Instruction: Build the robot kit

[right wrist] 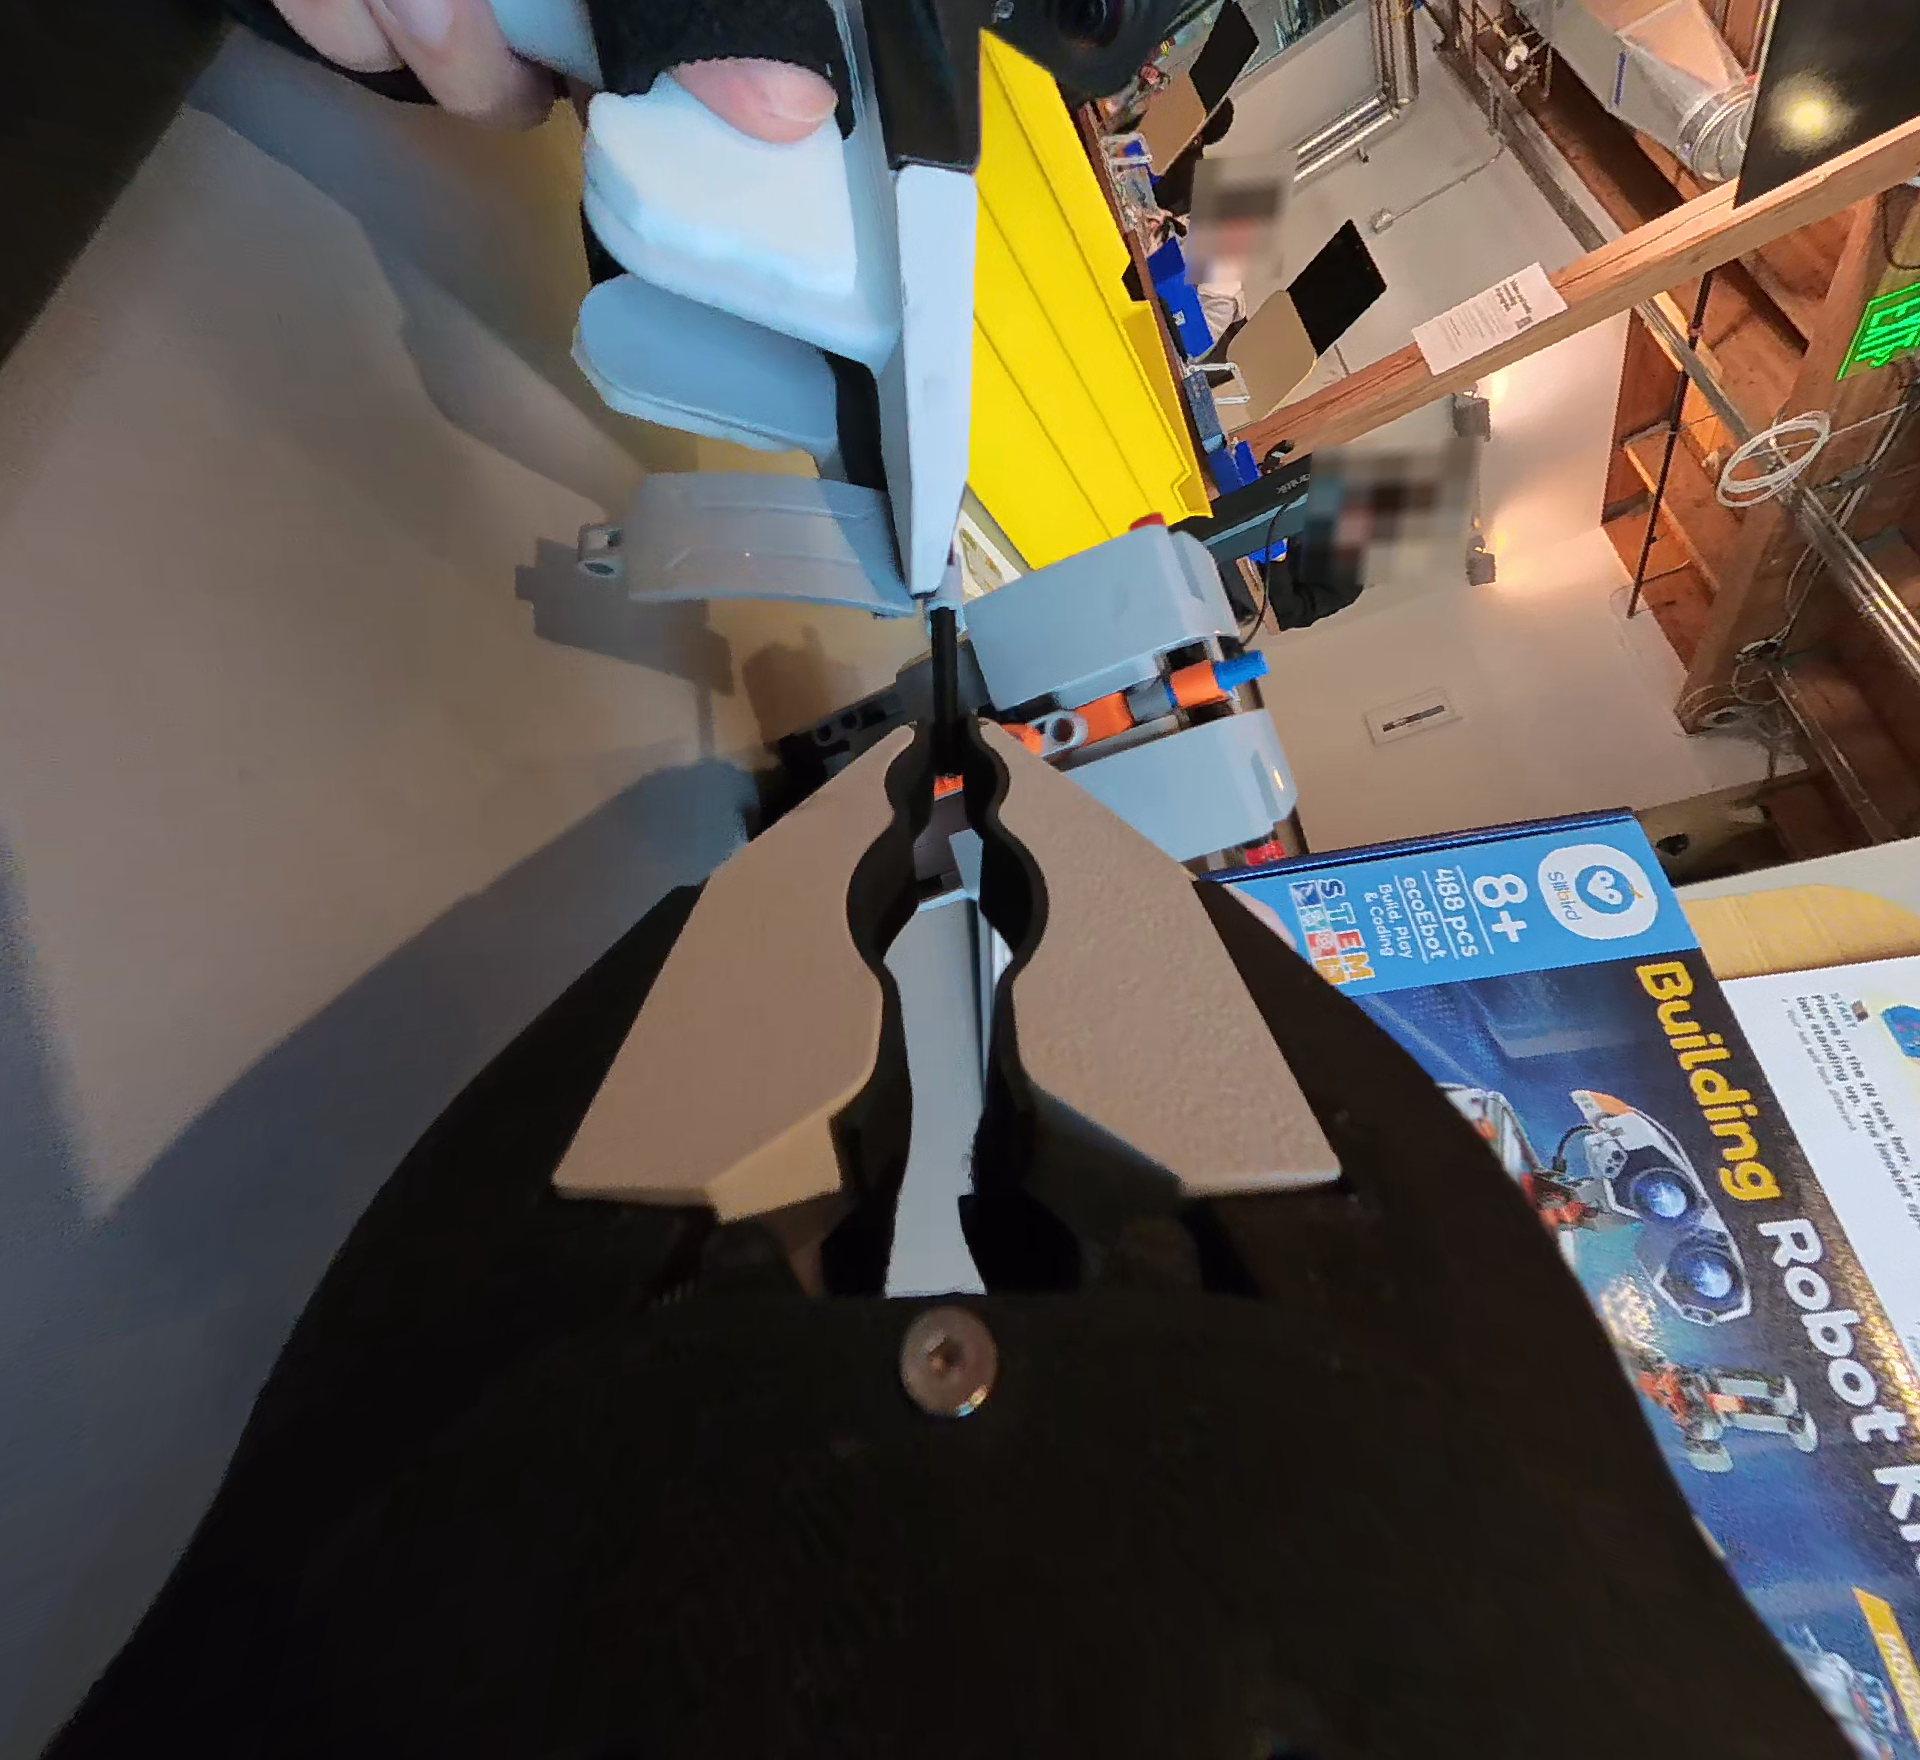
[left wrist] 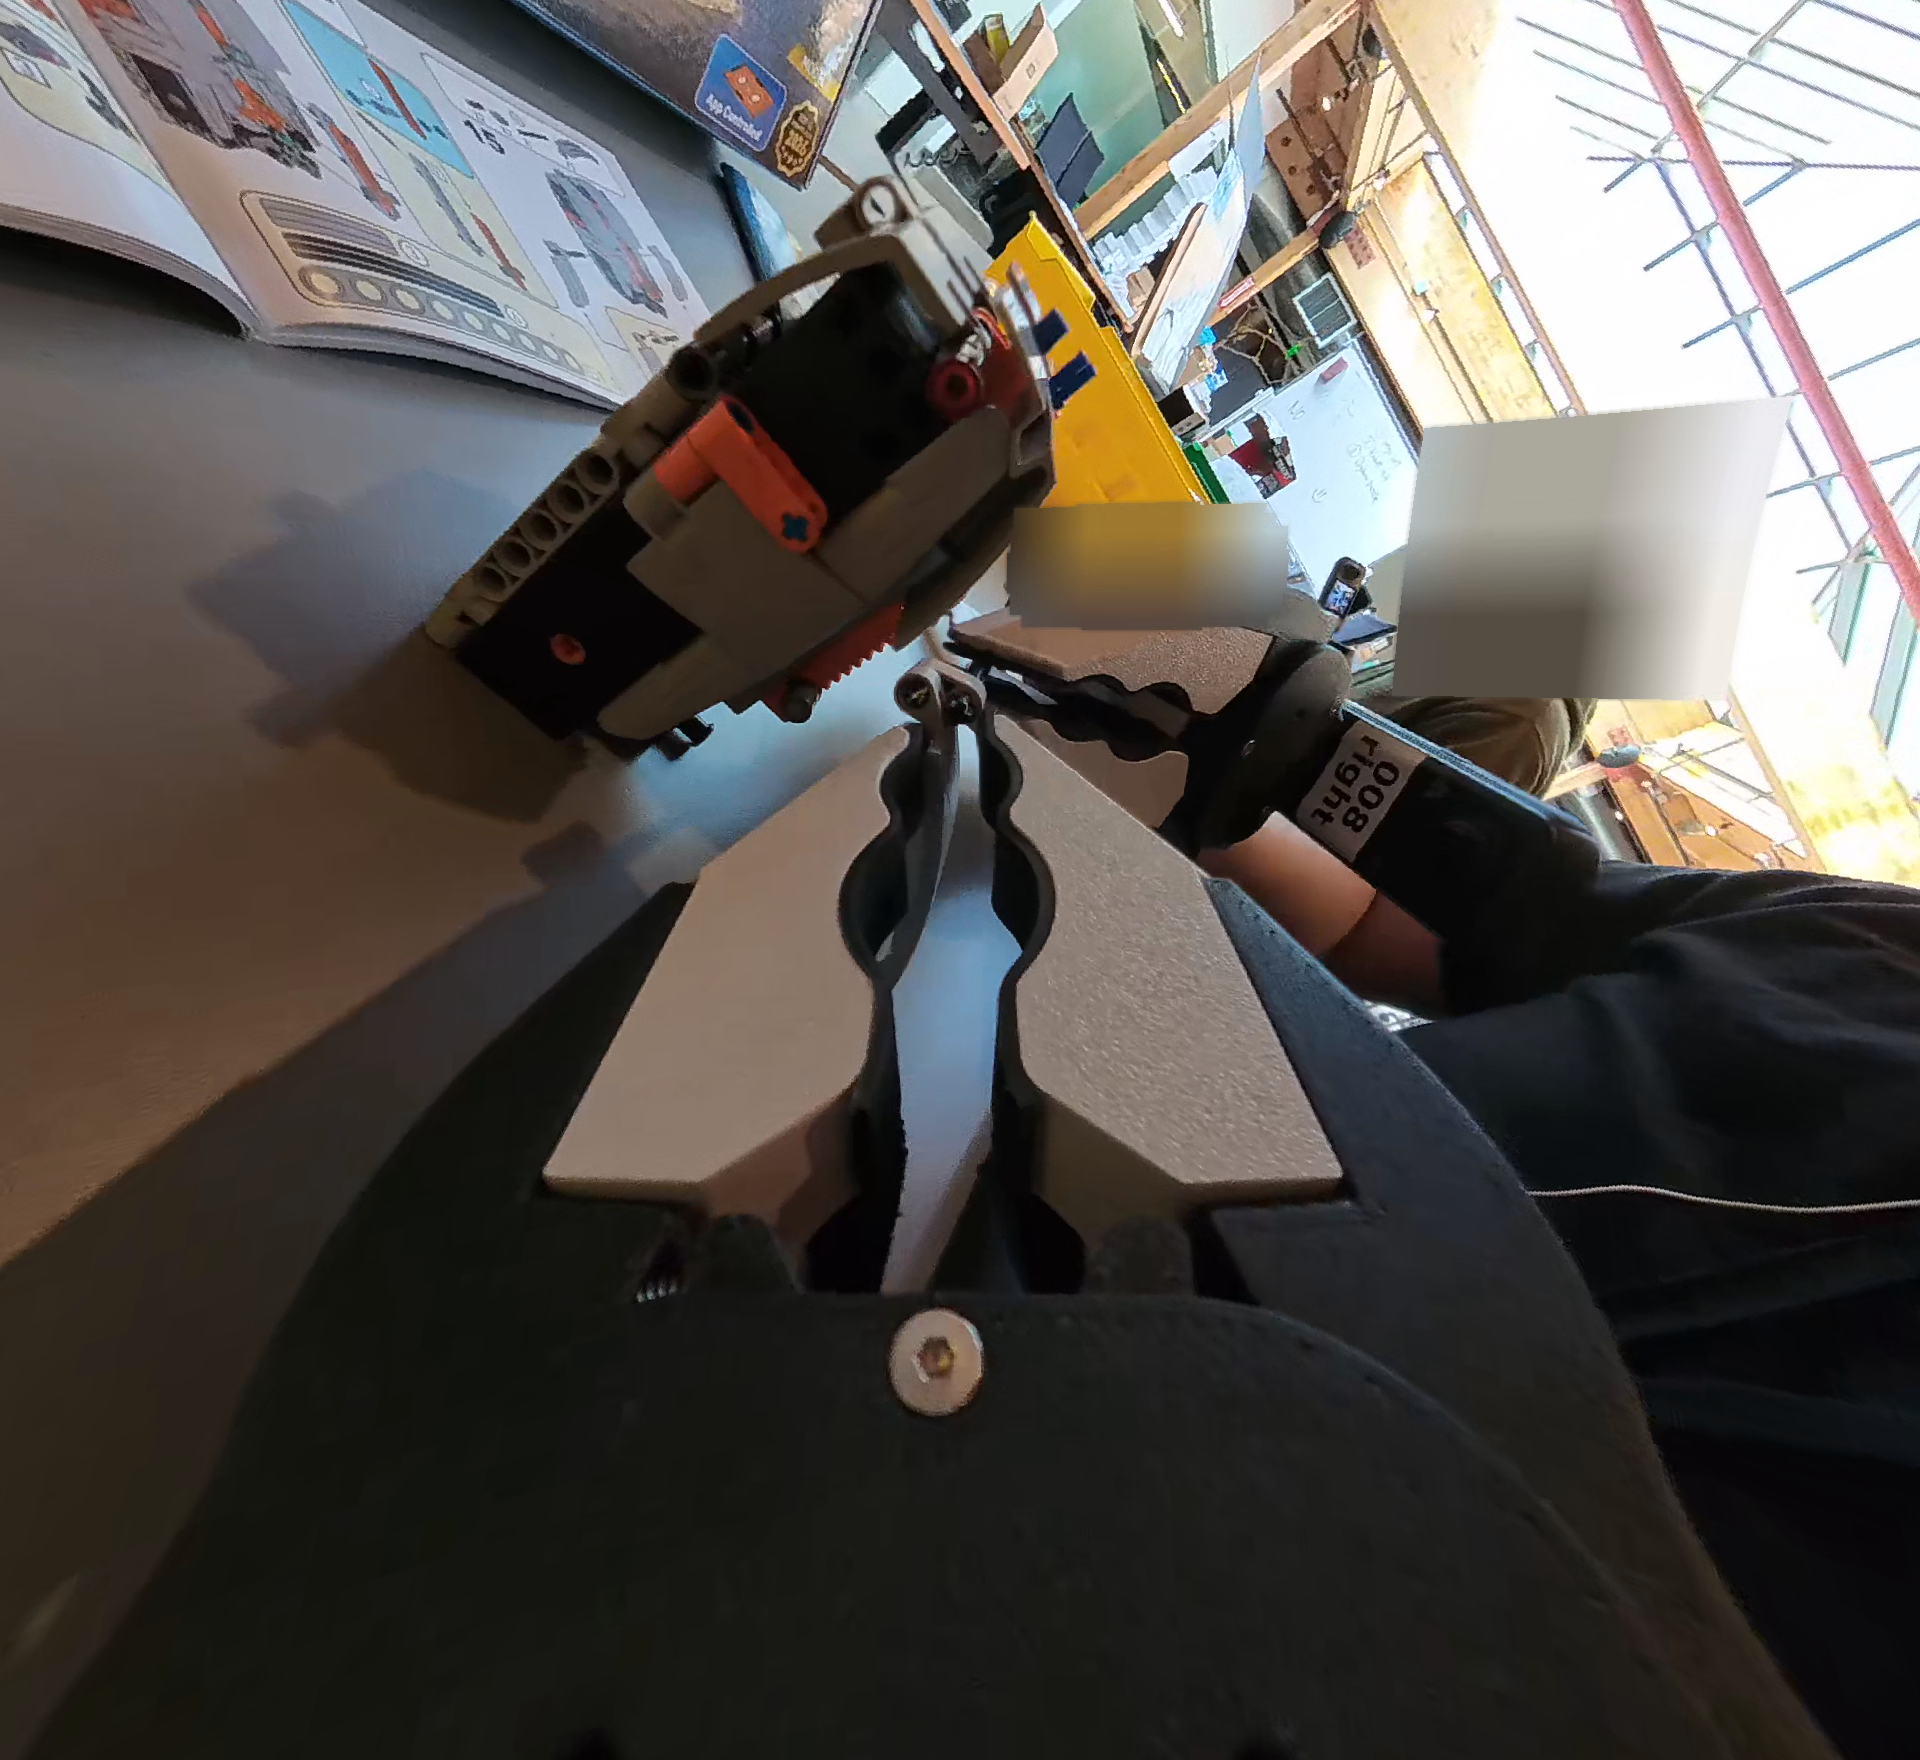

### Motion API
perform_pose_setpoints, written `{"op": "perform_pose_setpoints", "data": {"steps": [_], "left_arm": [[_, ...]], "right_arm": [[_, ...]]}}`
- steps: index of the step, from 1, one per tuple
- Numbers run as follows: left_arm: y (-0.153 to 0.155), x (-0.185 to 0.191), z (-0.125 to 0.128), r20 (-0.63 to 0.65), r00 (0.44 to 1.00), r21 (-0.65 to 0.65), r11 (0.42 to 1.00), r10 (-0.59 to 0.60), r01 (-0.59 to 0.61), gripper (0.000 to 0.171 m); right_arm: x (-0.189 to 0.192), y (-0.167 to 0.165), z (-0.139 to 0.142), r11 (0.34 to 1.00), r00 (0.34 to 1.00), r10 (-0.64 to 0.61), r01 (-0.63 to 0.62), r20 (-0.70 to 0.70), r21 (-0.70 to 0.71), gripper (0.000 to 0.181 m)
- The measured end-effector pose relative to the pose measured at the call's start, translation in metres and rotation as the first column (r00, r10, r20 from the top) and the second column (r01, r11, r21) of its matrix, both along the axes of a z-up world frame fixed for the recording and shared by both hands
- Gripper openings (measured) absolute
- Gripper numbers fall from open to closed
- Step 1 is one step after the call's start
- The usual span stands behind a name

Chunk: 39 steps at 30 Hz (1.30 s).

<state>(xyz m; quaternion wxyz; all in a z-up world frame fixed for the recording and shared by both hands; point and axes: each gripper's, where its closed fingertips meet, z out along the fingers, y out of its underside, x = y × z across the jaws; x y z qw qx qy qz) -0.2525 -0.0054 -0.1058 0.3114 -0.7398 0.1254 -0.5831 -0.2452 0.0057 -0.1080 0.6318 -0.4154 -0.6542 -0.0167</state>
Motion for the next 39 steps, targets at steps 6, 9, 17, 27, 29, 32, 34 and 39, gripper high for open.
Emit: {"op": "perform_pose_setpoints", "data": {"steps": [6,9,17,27,29,32,34,39], "left_arm": [[-0.004,0.004,-0.004,-0.003,0.999,-0.029,0.999,-0.044,0.044,0.0],[-0.004,0.004,-0.003,-0.005,0.999,-0.017,0.999,-0.042,0.041,0.0],[-0.006,0.003,-0.001,-0.017,0.999,0.012,0.999,-0.04,0.04,0.0],[-0.001,-0.005,0.006,0.042,0.999,0.013,1.0,0.005,-0.005,0.0],[-0.001,-0.005,0.006,0.039,0.999,0.022,1.0,0.0,-0.001,0.0],[0.0,-0.004,0.007,0.029,1.0,0.037,0.999,0.002,-0.003,0.0],[0.001,-0.004,0.008,0.028,1.0,0.05,0.999,0.003,-0.005,0.0],[0.003,-0.002,0.005,-0.002,1.0,0.056,0.998,0.005,-0.005,0.0]], "right_arm": [[0.003,0.003,-0.001,1.0,1.0,-0.009,0.009,-0.01,-0.026,0.003],[0.003,0.003,0.0,0.999,1.0,-0.005,0.004,-0.023,-0.043,0.003],[0.002,0.002,0.002,1.0,0.999,0.005,-0.005,-0.032,-0.028,0.003],[0.017,0.003,0.014,1.0,0.997,0.003,-0.005,-0.075,-0.025,0.003],[0.025,0.004,0.016,0.998,0.995,-0.008,0.002,-0.097,-0.059,0.003],[0.039,0.012,0.03,0.99,0.981,-0.045,0.017,-0.191,-0.143,0.003],[0.048,0.02,0.04,0.974,0.959,-0.086,0.024,-0.27,-0.224,0.005],[0.055,0.037,0.037,0.874,0.915,-0.168,-0.033,-0.366,-0.484,0.029]]}}
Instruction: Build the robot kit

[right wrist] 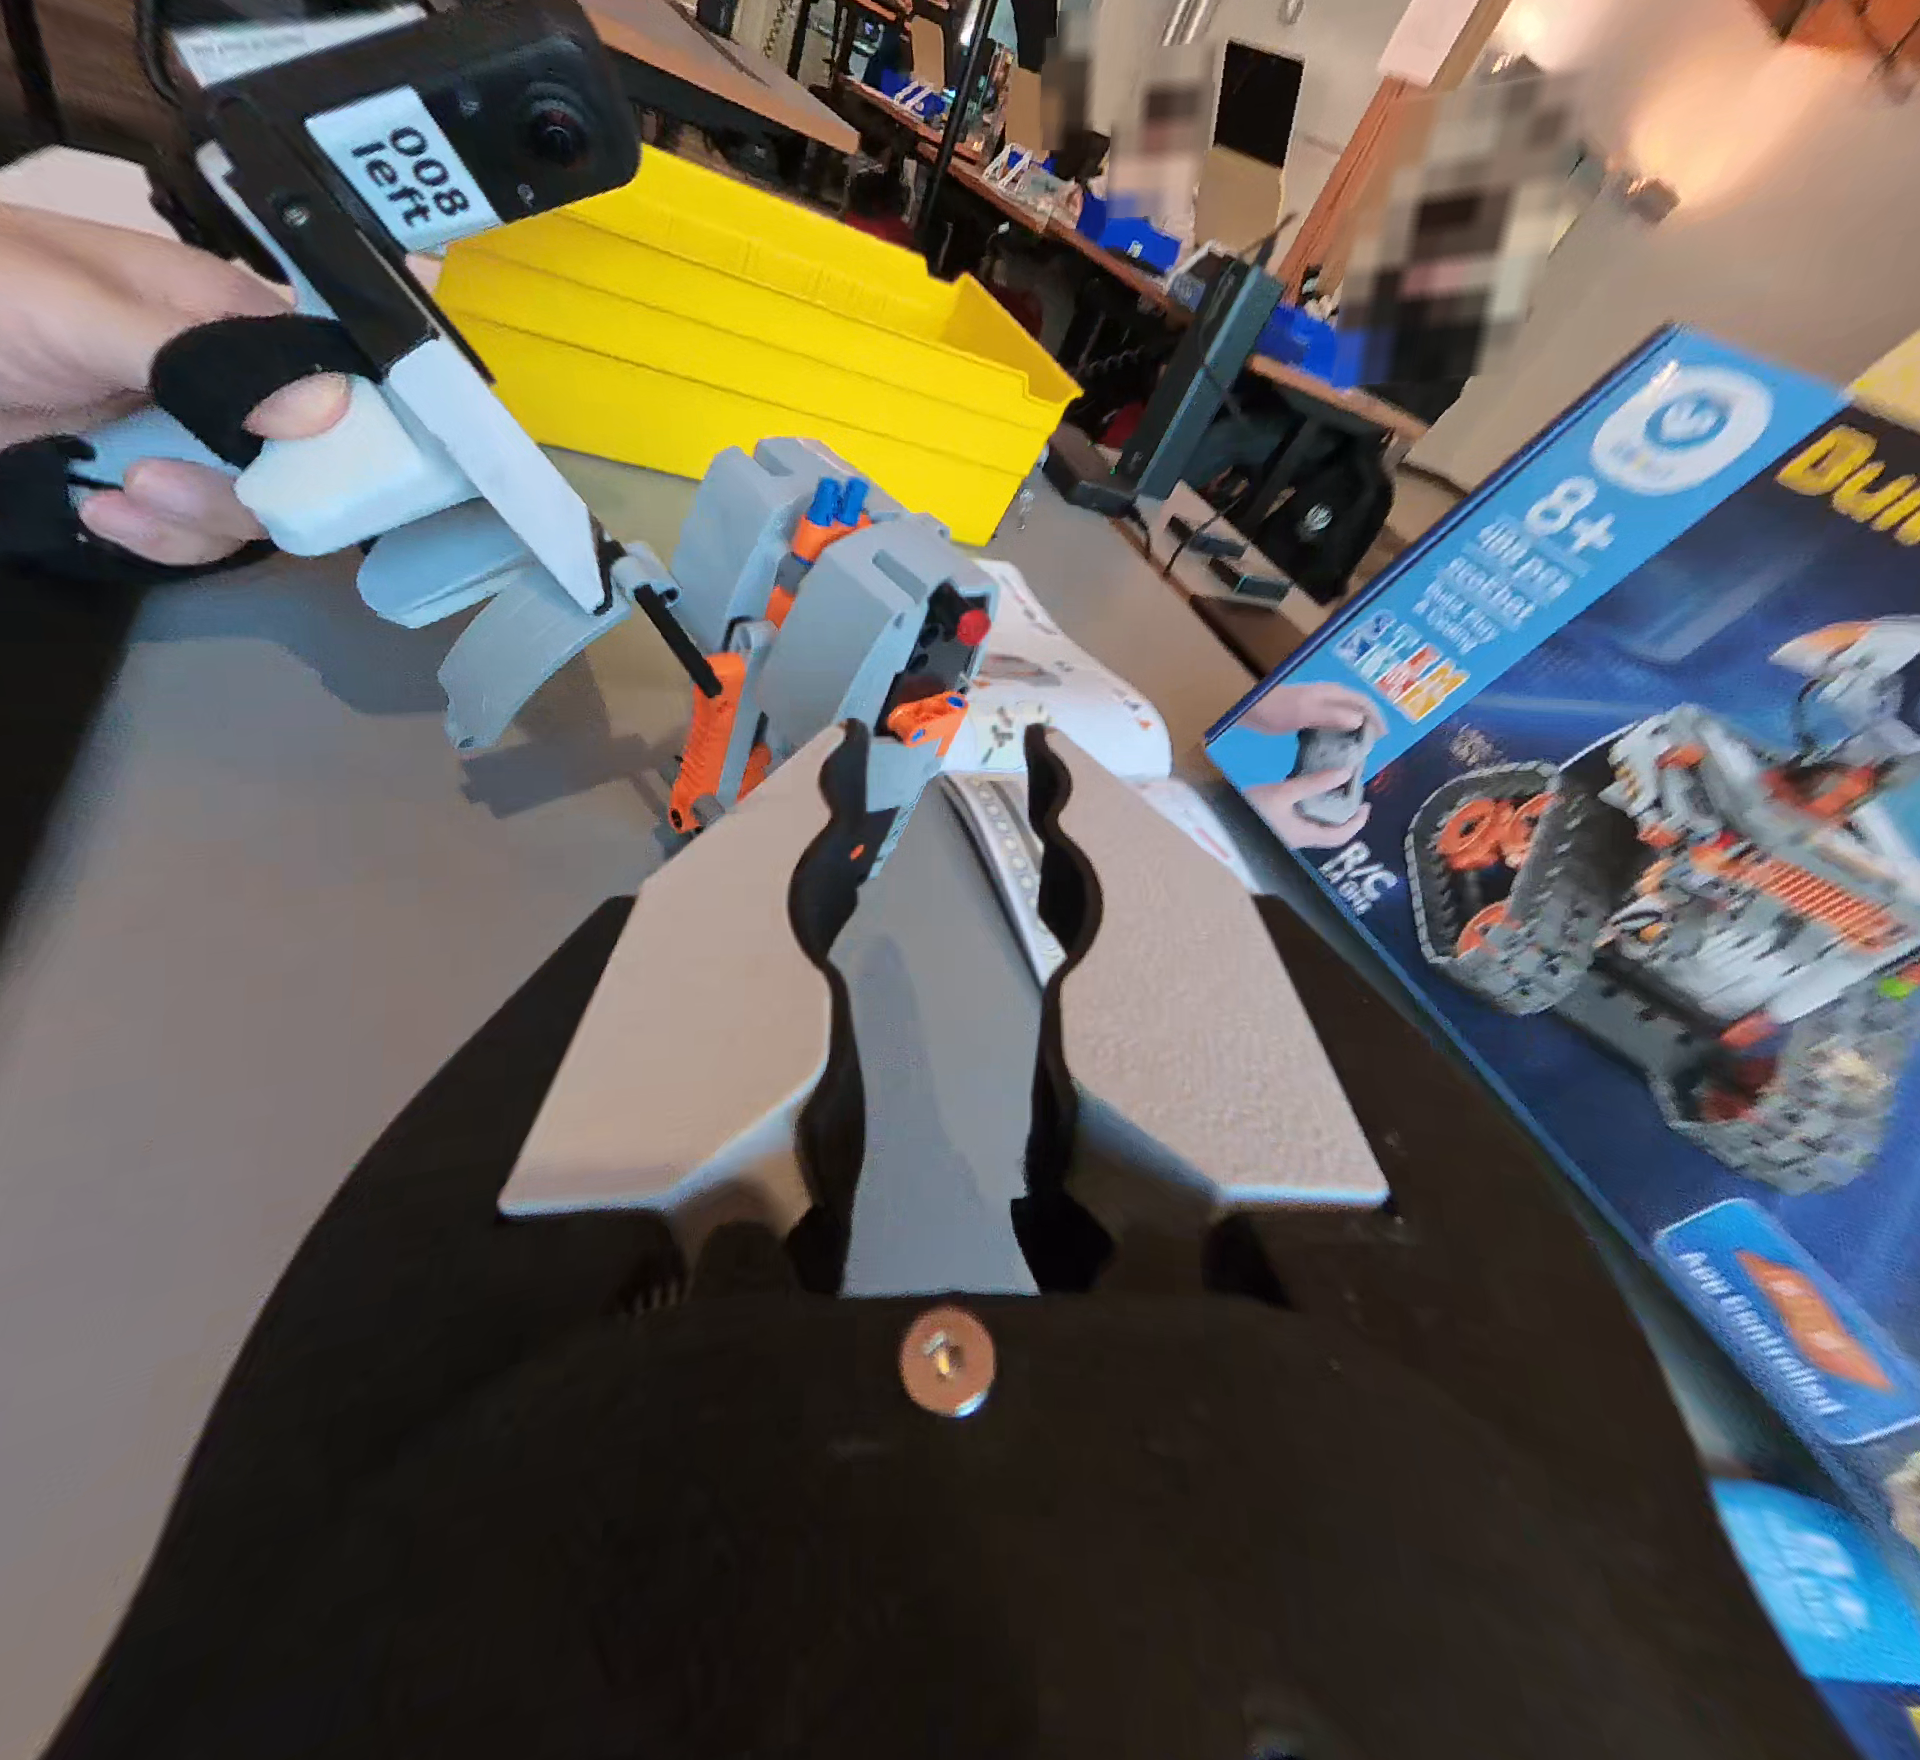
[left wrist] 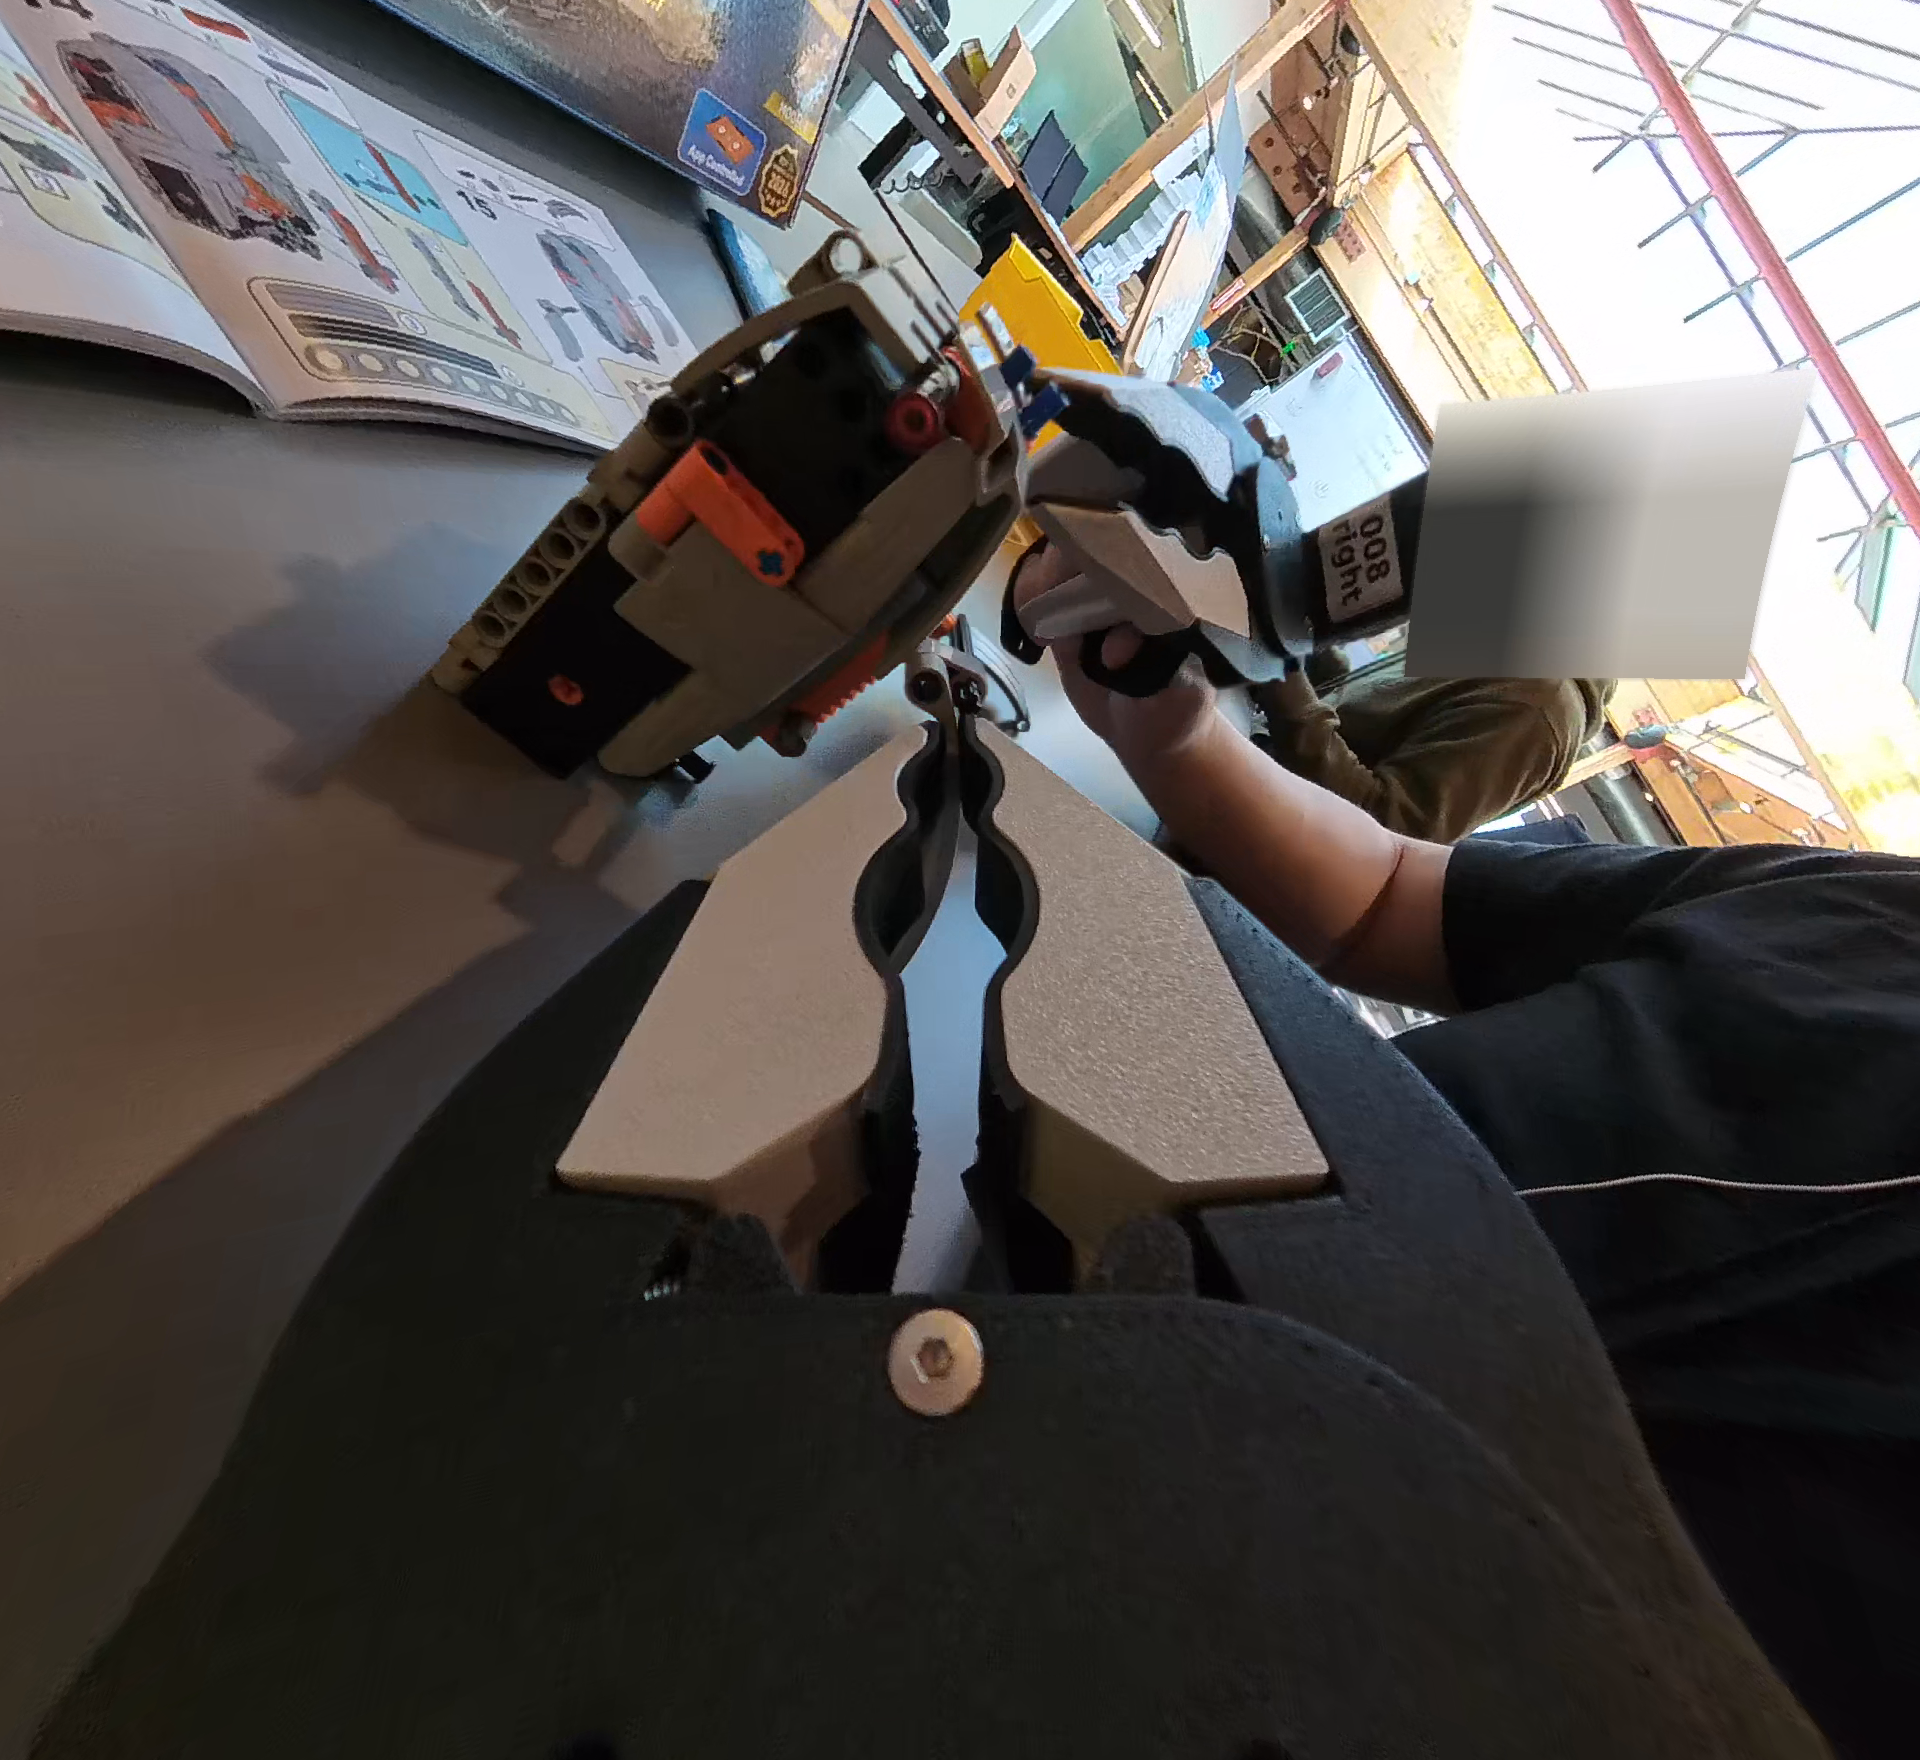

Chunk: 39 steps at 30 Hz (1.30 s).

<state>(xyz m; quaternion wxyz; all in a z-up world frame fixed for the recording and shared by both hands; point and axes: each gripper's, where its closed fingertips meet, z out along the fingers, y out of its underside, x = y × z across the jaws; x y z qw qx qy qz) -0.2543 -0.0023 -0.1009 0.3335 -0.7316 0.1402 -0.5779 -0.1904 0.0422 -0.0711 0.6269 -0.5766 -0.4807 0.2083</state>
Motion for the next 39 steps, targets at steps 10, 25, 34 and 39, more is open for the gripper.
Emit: {"op": "perform_pose_setpoints", "data": {"steps": [10,25,34,39], "left_arm": [[-0.004,-0.002,-0.007,-0.026,0.999,-0.073,0.997,0.03,-0.032,0.0],[-0.003,-0.008,-0.009,-0.047,0.998,-0.054,0.998,0.039,-0.042,0.0],[-0.001,-0.009,-0.011,-0.003,1.0,-0.103,0.995,0.019,-0.019,0.0],[-0.001,-0.01,-0.01,0.021,1.0,-0.112,0.994,0.013,-0.01,0.0]], "right_arm": [[-0.012,-0.002,-0.015,0.977,0.996,0.051,-0.064,-0.068,-0.206,0.032],[-0.013,-0.015,-0.018,0.912,0.982,0.108,-0.159,-0.154,-0.379,0.028],[-0.019,-0.01,-0.016,0.916,0.981,0.087,-0.147,-0.172,-0.374,0.029],[-0.018,-0.006,-0.013,0.935,0.987,0.062,-0.11,-0.15,-0.336,0.037]]}}
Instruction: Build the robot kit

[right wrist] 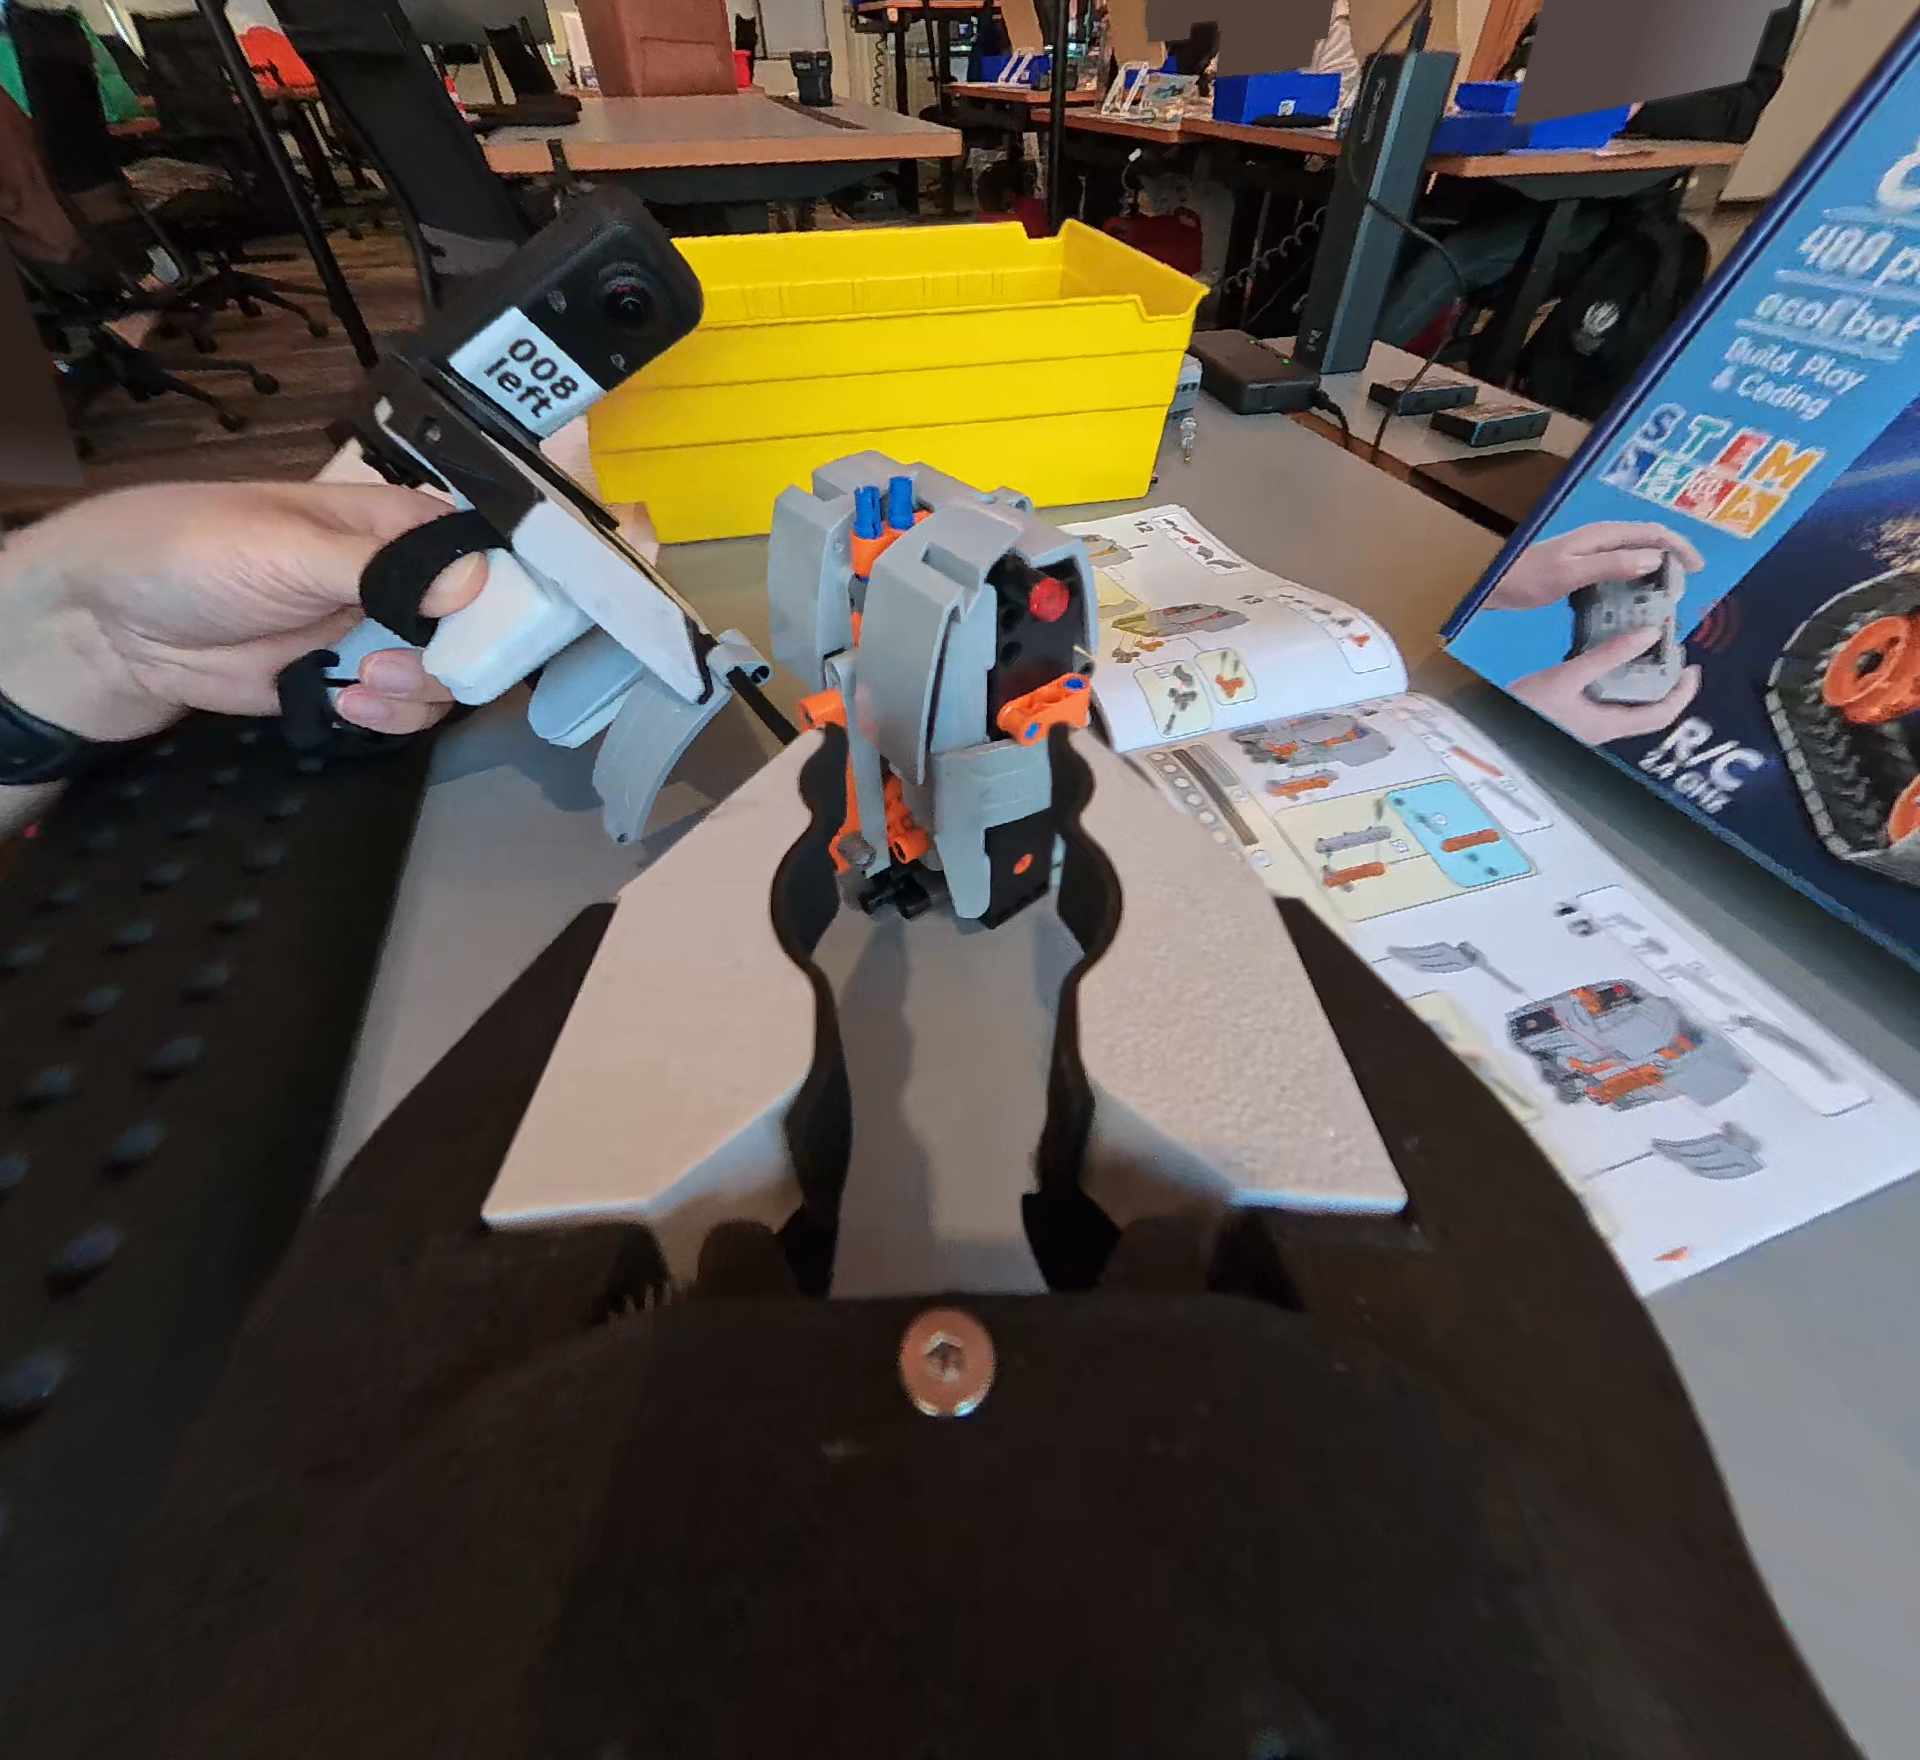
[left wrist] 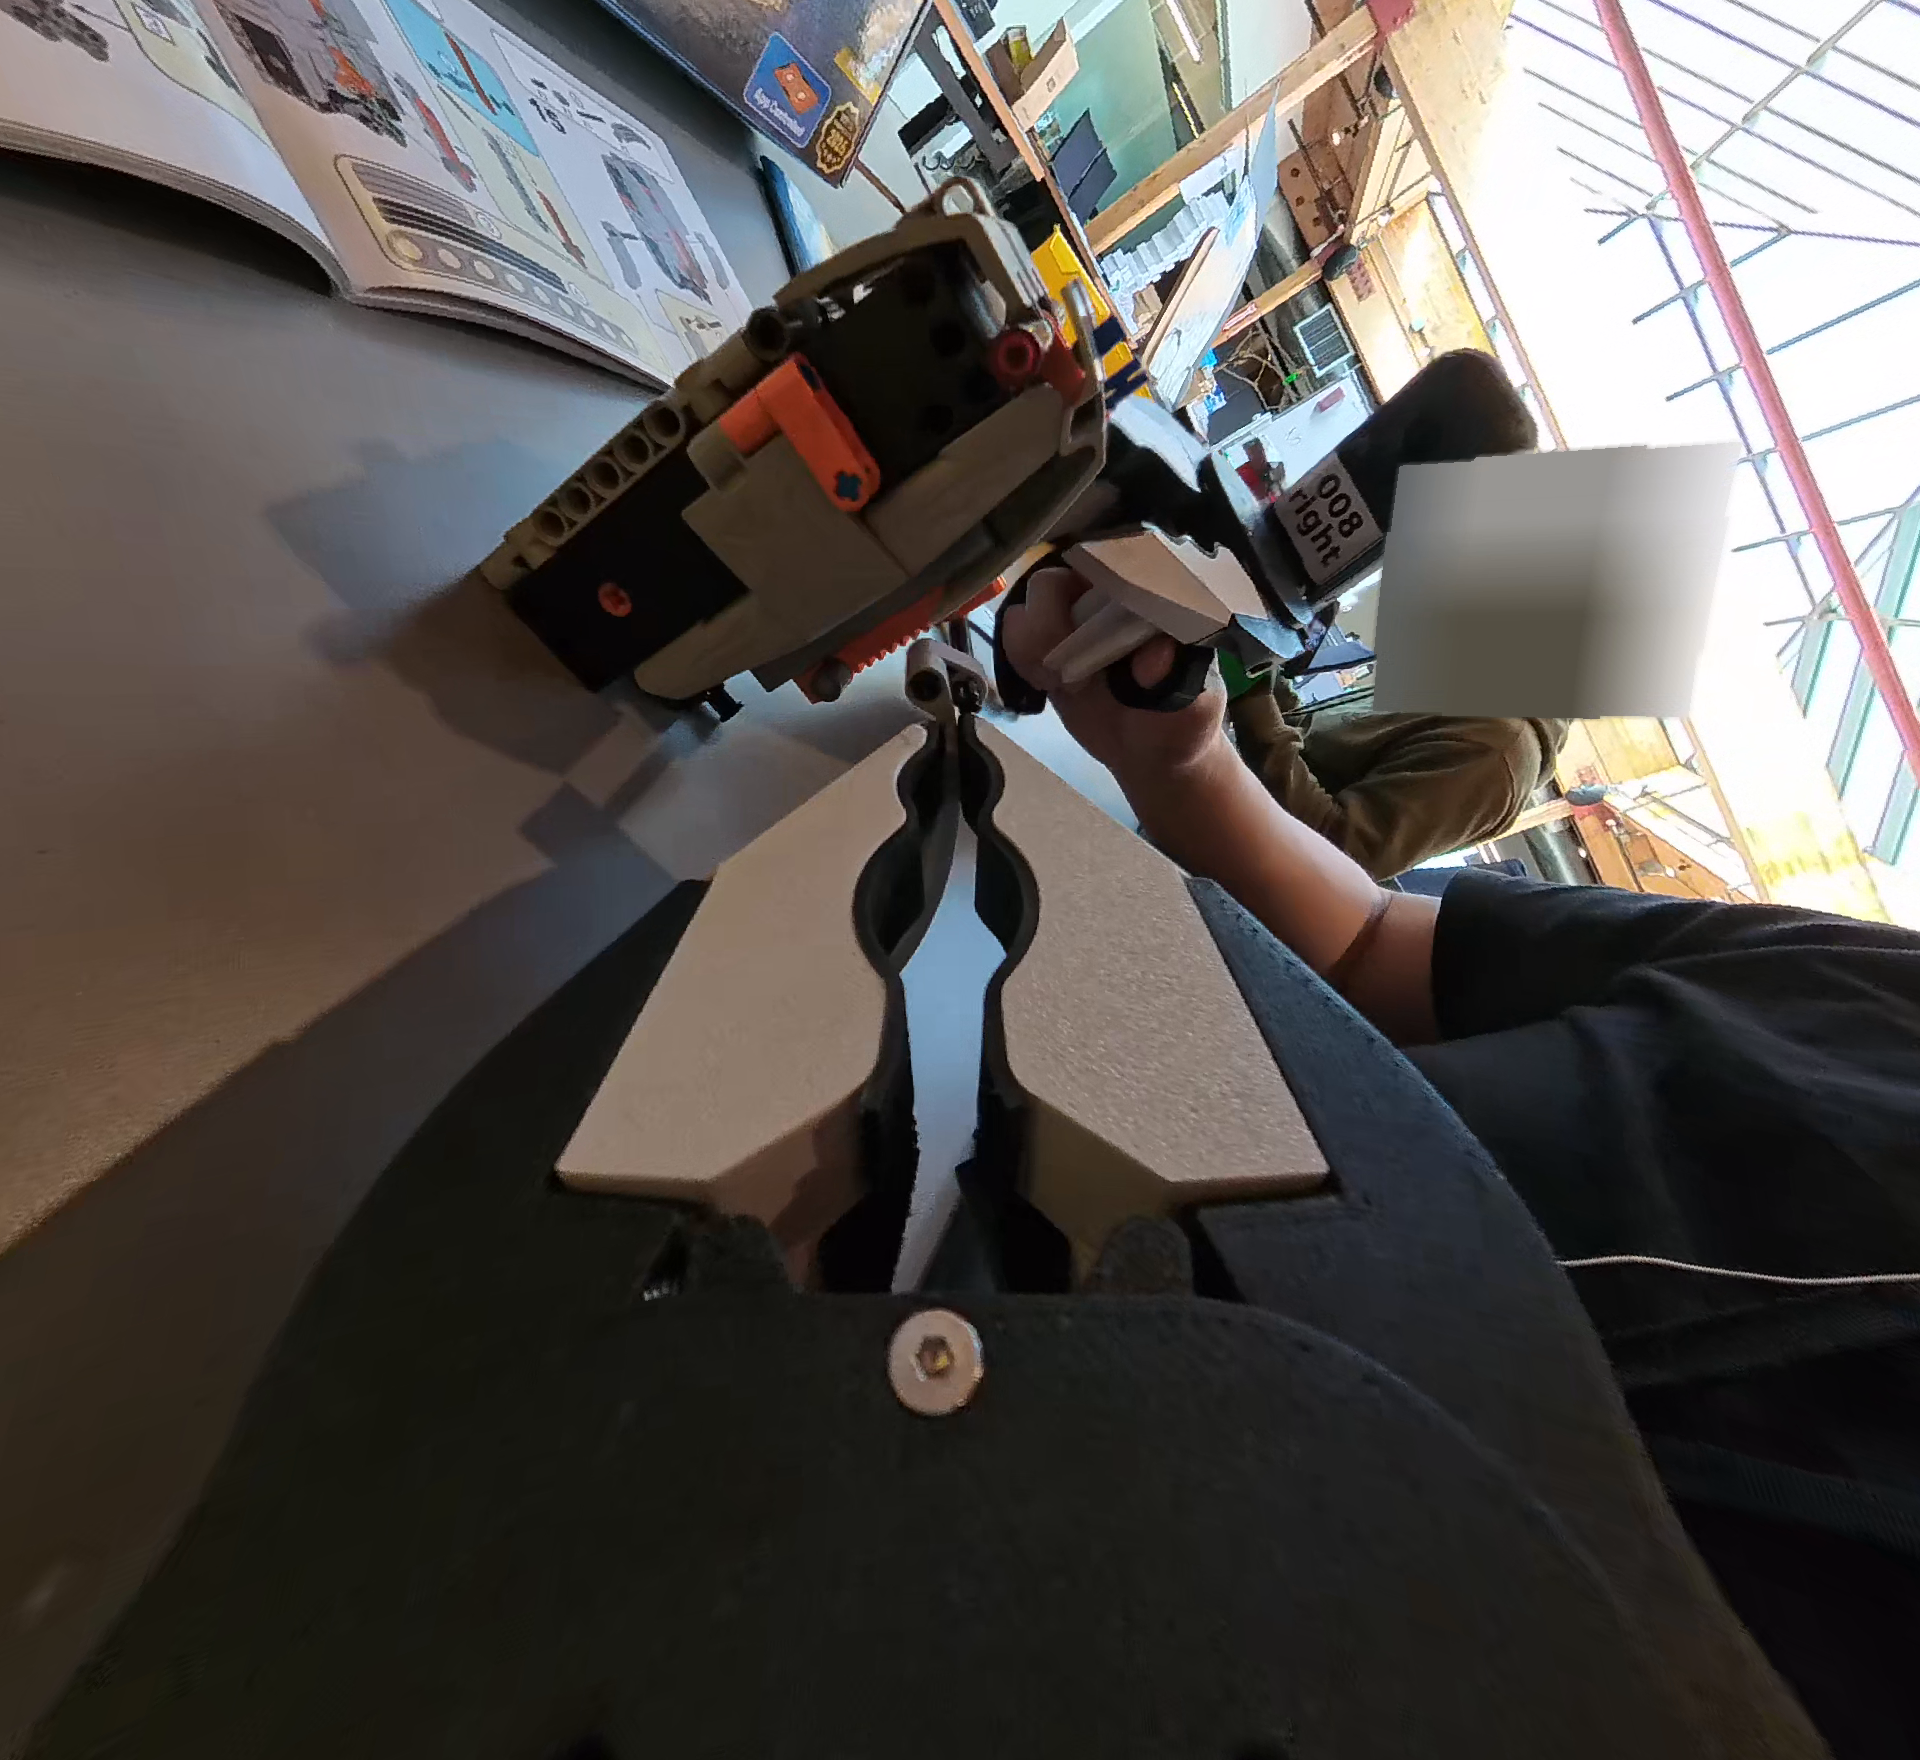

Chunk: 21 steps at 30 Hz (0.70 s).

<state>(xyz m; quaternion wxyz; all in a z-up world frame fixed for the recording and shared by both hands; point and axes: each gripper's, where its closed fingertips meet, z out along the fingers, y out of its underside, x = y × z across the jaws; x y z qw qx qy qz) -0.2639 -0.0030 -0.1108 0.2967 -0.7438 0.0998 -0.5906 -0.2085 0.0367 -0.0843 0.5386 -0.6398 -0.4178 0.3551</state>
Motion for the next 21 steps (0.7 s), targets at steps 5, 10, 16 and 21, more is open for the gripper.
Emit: {"op": "perform_pose_setpoints", "data": {"steps": [5,10,16,21], "left_arm": [[-0.001,-0.001,0.001,0.017,1.0,-0.01,1.0,-0.007,0.007,0.0],[-0.002,-0.002,0.004,0.017,1.0,0.013,1.0,0.002,-0.002,0.0],[-0.005,-0.013,0.014,0.042,0.999,0.061,0.998,0.032,-0.035,0.0],[-0.011,-0.02,0.021,0.049,0.998,0.107,0.994,0.032,-0.037,0.0]], "right_arm": [[-0.005,0.004,0.012,0.967,0.984,0.008,-0.053,0.178,0.25,0.059],[-0.021,0.018,0.003,0.972,0.962,0.219,-0.23,0.164,0.053,0.093],[-0.043,0.018,-0.016,0.864,0.877,0.48,-0.468,0.026,-0.187,0.092],[-0.054,0.021,-0.013,0.775,0.843,0.529,-0.527,-0.097,-0.348,0.064]]}}
